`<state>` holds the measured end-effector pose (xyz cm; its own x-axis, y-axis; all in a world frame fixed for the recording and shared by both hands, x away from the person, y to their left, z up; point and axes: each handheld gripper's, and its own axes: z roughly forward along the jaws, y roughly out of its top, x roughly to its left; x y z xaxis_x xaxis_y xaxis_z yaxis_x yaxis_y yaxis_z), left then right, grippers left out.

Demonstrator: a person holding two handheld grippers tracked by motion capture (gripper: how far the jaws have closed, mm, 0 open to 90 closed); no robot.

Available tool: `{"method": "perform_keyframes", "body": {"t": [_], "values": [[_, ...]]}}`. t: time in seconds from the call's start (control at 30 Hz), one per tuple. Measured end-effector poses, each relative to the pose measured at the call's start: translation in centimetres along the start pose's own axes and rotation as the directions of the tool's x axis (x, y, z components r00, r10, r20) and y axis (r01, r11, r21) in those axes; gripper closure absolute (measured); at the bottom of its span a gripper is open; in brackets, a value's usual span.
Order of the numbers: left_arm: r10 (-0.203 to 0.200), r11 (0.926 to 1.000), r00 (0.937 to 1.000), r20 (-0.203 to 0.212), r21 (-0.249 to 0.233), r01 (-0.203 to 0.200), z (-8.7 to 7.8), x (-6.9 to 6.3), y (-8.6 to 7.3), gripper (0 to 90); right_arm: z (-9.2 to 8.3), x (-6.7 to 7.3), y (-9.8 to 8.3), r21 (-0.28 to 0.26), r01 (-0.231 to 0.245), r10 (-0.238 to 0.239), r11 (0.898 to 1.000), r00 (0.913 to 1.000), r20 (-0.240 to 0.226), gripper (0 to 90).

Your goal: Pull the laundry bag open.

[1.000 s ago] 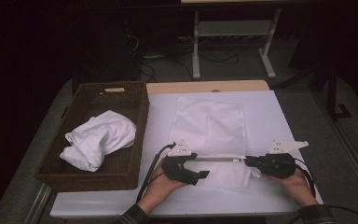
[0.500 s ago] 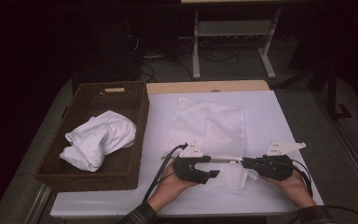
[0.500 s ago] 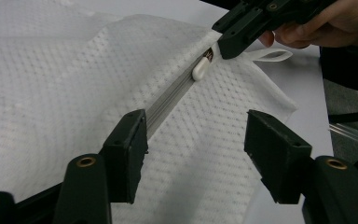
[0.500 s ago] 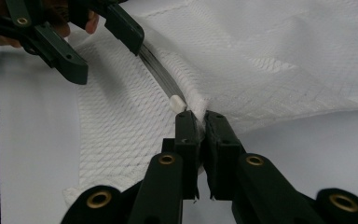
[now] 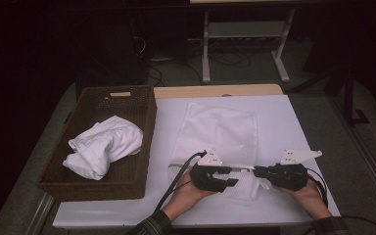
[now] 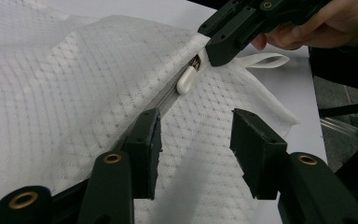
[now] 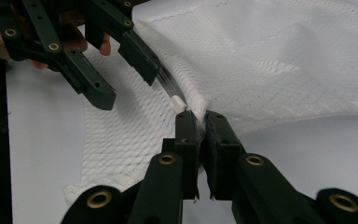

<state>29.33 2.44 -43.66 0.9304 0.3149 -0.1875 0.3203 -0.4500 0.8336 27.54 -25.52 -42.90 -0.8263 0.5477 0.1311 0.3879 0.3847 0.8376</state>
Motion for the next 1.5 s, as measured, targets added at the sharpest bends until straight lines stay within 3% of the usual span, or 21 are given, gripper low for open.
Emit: {"method": "perform_keyframes", "body": {"t": [0.8,1.5], "values": [[0.027,0.9996,0.9995,0.015,0.009,-0.028,2.1,-0.3,1.3,73.0,-0.4,0.3,0.1,-0.027,0.011,-0.012,1.000,0.9997,-0.022,83.9],[-0.012,0.9999,0.9990,0.042,-0.005,0.012,3.1,-0.1,1.8,82.8,-0.4,0.4,0.2,-0.034,0.013,-0.014,0.999,0.9997,-0.019,84.0]]}}
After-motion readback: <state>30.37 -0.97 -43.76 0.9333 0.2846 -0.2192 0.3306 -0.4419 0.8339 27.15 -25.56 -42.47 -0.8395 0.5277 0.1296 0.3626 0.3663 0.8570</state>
